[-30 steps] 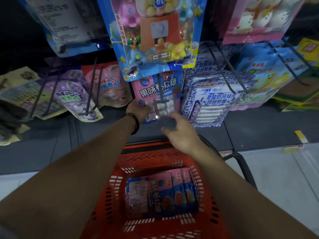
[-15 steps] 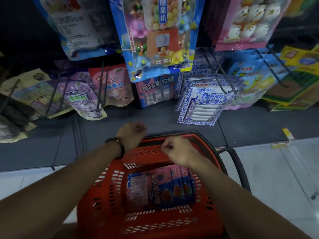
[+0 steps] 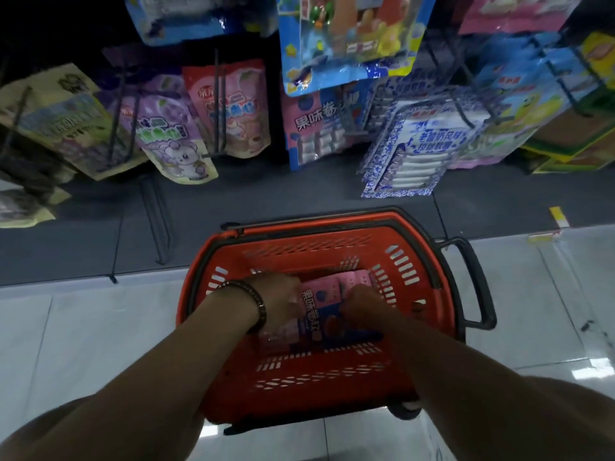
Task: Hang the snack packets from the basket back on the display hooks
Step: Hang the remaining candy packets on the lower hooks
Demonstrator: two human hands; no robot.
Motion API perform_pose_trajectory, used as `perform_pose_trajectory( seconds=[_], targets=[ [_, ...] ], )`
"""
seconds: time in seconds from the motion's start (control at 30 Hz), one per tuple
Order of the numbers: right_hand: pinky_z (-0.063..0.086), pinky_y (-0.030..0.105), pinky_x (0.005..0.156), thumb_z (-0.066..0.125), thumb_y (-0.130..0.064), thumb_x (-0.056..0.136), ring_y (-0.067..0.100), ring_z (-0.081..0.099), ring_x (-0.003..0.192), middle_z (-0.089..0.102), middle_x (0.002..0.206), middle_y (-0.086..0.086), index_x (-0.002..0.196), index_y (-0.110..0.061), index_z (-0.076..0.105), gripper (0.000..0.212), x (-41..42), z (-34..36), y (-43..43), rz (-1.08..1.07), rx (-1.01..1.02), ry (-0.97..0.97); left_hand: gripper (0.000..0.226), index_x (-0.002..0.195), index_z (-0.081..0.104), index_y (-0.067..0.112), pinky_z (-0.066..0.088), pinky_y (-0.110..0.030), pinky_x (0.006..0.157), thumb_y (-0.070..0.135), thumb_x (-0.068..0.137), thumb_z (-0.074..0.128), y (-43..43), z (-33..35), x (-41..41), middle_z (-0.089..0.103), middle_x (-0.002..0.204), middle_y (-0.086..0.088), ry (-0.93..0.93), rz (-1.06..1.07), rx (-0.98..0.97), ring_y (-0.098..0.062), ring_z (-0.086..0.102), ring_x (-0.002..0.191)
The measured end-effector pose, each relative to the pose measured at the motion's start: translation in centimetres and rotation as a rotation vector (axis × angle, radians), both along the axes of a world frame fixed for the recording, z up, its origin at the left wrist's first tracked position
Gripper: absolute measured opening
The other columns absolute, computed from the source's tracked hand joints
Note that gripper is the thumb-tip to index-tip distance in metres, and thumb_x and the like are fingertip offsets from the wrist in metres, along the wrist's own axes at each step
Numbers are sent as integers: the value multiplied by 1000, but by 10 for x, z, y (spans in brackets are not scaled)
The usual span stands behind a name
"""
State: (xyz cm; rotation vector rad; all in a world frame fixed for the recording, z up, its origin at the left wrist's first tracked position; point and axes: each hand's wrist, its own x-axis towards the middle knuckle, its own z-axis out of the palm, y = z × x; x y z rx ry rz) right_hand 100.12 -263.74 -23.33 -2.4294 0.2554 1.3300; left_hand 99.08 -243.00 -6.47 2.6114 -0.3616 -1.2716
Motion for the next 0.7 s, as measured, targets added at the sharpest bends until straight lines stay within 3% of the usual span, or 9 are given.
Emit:
perform_pose_trajectory(
  seconds=[0.07,0.13,0.2,0.23,0.33,0.37,0.53,0.6,0.7],
  targets=[
    [53,34,83,82,-30,77,28,67,100,72,119,15,122,-7,71,53,-5,-19,3,-67,40,49,39,132,59,14,45,-31,97,40,103,55,3,-4,7,61,138,-10,10,11,-10,-29,58,125],
    [57,36,84,87,-49,56,25,67,99,71,119,10,131,-14,64,86,-11,-99,-11,-112,57,56,42,136,57,14,43,-29,96,41,104,52,4,-7,14,59,140,-10,54,5,4,-29,56,126],
    [63,43,86,71,-68,50,25,62,97,66,121,13,142,-10,55,110,-23,-168,-22,-109,65,62,42,133,59,15,45,-31,97,44,104,51,5,-9,20,61,137,-10,65,11,6,-29,57,123],
    [63,41,82,69,-67,57,24,59,98,63,119,13,143,-6,54,107,-28,-176,-22,-141,64,101,42,131,60,15,46,-32,97,45,103,51,6,-11,22,61,136,-9,69,13,6,-29,58,122],
    [54,26,66,75,-38,88,21,62,104,64,121,7,133,-9,59,57,-31,-111,0,-247,42,111,42,132,60,17,49,-35,99,46,103,50,7,-9,28,63,134,-8,76,21,15,-28,60,119],
    [56,27,69,75,-34,91,21,64,106,66,125,7,134,-8,60,52,-28,-79,11,-253,31,128,41,132,60,17,50,-35,99,45,104,49,7,-7,30,64,133,-9,72,28,8,-28,60,118],
    [58,36,98,78,-19,92,29,63,121,60,139,15,139,-1,54,56,-22,-54,20,-336,43,250,43,139,56,19,50,-35,98,44,105,49,7,-4,34,61,136,-8,88,65,-5,-26,60,118],
    [63,40,89,81,-20,90,28,68,112,67,131,13,136,-4,61,52,-24,-58,24,-352,148,275,42,138,57,18,51,-36,97,44,105,47,8,-3,34,63,132,-7,99,57,6,-26,61,115],
    [55,28,66,74,-27,96,23,66,99,70,121,11,130,-9,66,40,-27,-55,34,-220,209,184,43,137,58,17,51,-35,96,45,105,47,11,-5,36,64,131,-8,90,26,29,-26,61,114]
  ],
)
